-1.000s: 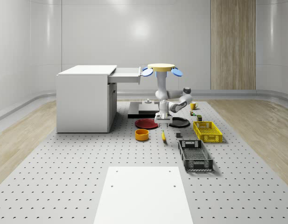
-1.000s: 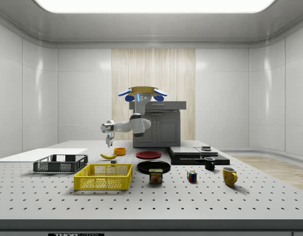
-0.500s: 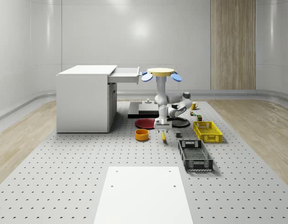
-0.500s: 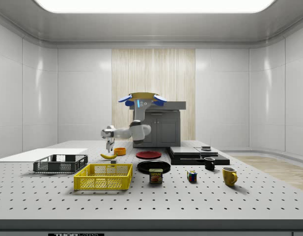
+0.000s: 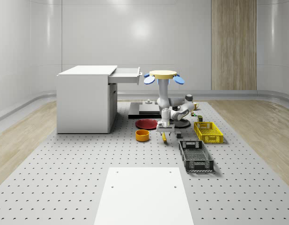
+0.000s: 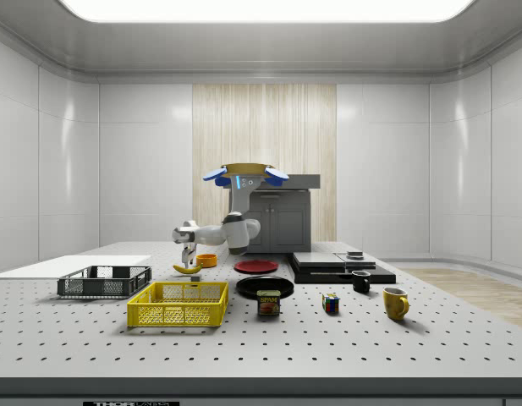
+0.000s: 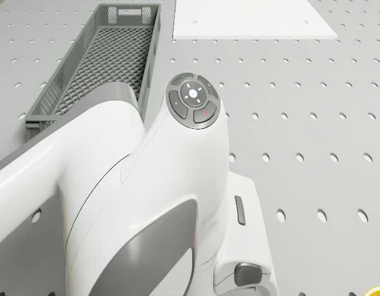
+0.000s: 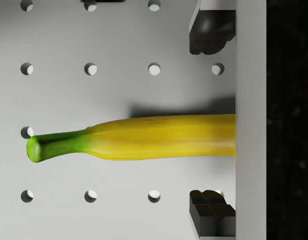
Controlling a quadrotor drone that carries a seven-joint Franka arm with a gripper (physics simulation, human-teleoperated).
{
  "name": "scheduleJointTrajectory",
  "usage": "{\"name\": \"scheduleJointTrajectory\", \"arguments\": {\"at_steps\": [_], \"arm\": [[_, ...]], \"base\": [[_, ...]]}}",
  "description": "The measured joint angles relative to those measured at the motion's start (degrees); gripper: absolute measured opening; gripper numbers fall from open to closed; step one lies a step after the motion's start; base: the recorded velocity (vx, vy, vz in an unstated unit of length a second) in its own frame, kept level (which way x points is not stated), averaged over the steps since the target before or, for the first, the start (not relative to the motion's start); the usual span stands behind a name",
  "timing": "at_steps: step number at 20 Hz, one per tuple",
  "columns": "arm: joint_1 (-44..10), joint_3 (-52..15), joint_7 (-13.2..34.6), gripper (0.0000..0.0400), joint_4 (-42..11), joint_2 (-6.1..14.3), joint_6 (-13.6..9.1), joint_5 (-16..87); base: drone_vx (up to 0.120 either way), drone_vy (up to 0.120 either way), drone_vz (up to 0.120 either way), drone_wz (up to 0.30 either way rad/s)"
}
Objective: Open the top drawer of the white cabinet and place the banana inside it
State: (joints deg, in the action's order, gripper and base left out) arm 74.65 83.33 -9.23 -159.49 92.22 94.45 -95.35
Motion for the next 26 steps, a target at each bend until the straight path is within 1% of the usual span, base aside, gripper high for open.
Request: {"name": "scheduleJointTrajectory", "arguments": {"at_steps": [5,18,25,26], "arm": [[1.12,-0.84,-1.02,0.04,0.13,-0.03,0.28,-0.79],[2.61,-7.11,-1.72,0.04,1.31,-0.35,2.4,-6.67],[2.92,-8.77,-1.77,0.04,1.74,-0.69,2.79,-8.3],[2.94,-8.91,-1.77,0.038,1.77,-0.74,2.8,-8.44]], "base": [[0.0,0.0,0.0,0.0],[0.0,0.0,0.0,0.0],[0.0,0.0,0.0,0.0],[0.0,0.0,0.0,0.0]]}}
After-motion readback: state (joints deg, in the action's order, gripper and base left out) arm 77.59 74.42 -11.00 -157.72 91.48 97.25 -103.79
